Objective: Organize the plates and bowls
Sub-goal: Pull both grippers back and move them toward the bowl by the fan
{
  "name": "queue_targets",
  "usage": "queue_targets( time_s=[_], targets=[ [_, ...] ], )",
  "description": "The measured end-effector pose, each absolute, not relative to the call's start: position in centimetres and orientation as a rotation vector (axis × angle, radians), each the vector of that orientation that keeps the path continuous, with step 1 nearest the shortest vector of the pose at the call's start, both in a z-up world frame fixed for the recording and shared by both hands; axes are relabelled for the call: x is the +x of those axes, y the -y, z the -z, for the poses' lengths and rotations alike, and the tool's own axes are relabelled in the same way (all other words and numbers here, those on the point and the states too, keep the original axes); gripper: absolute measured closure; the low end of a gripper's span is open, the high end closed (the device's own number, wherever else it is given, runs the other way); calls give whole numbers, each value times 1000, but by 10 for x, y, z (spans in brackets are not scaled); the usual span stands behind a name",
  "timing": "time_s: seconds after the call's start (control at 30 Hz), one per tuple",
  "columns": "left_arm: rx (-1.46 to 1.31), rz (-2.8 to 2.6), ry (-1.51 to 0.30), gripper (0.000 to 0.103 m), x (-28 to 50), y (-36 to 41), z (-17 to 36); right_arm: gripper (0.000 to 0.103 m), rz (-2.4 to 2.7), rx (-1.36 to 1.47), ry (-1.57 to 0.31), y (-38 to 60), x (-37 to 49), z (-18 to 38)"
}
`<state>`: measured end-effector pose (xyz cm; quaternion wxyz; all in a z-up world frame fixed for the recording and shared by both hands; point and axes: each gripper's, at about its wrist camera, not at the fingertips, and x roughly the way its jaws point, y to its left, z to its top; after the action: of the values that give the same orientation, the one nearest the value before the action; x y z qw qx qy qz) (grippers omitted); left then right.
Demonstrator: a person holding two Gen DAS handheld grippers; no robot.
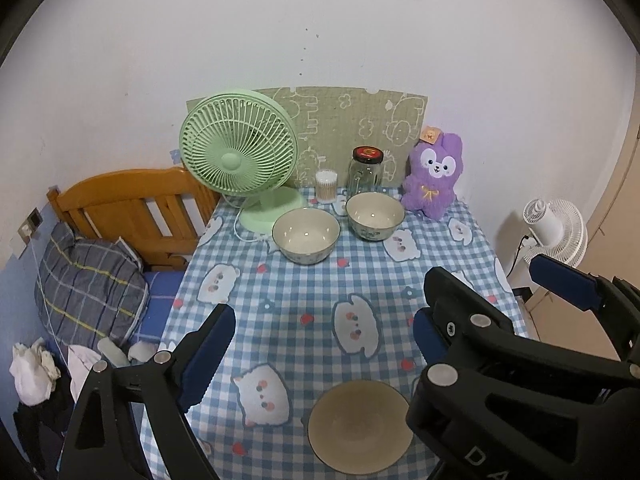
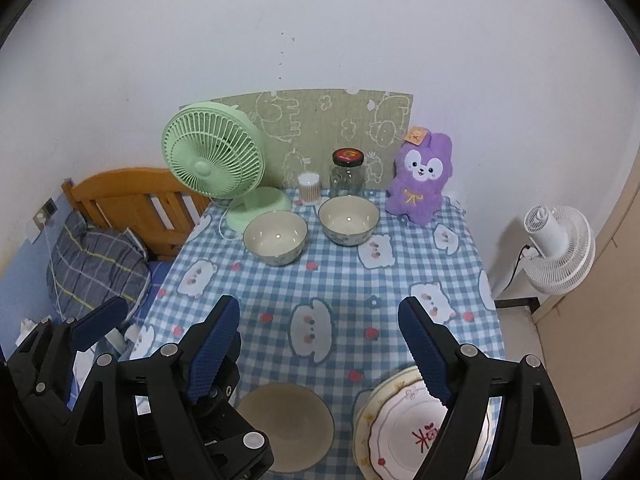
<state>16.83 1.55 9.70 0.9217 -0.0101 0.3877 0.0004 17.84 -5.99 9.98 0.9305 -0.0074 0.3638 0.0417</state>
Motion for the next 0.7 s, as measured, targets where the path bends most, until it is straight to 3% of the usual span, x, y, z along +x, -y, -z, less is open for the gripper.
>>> queue_targets(
  time_s=[0.7],
  targets=[
    [10, 43, -826, 11, 272, -49, -84, 19, -36, 7, -773, 23, 289, -91]
  ],
)
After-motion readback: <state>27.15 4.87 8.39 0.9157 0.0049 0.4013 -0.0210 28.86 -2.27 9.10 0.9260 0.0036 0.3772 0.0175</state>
